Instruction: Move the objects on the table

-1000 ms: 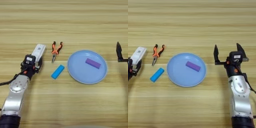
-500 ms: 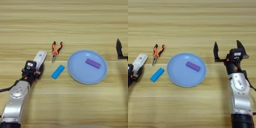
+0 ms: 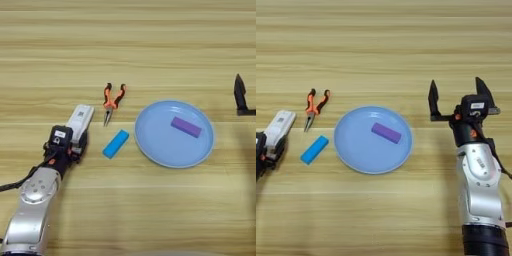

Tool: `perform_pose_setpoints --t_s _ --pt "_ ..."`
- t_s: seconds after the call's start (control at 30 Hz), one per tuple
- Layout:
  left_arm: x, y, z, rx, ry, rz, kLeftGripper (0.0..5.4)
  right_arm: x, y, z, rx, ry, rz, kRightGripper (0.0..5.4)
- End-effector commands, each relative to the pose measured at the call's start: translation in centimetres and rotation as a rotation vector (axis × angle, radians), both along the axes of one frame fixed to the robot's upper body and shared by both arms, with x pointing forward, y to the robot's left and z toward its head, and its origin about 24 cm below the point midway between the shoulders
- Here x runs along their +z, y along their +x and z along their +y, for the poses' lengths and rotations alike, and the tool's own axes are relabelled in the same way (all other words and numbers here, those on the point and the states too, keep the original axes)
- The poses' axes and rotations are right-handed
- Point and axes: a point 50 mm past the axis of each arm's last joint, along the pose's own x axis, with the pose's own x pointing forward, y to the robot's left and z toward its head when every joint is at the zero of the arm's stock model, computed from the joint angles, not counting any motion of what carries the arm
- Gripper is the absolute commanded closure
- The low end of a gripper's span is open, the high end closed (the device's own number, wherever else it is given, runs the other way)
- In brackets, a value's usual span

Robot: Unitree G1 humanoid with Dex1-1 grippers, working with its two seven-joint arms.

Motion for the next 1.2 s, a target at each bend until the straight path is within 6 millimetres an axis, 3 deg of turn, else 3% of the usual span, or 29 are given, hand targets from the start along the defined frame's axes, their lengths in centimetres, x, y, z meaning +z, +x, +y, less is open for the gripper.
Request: perform_pose_setpoints --t_s 0.03,0.13,0.23,0.93,1.2 --pt "-0.6 -0.5 -0.5 -0.017 -0.012 0.031 2.55 0.4 0.1 -0.1 0.008 0.006 -0.024 0.00" --pt "-0.7 -0.6 -0.8 -0.037 -0.012 0.037 2.52 0.4 0.1 -0.1 0.010 0.007 -0.025 0.00" --pt "-0.9 -0.6 -0.9 -0.038 -0.007 0.041 2.02 0.5 0.1 -0.1 0.014 0.007 -0.027 0.00" --pt "-0.6 -0.4 -2.1 -0.089 0.009 -0.028 0.02 0.3 0.1 -0.2 0.023 0.006 -0.027 0.00" --pt "0.0 -0.1 -3.7 -0.140 0.026 -0.118 0.02 0.5 0.0 -0.4 0.036 -0.001 -0.030 0.00"
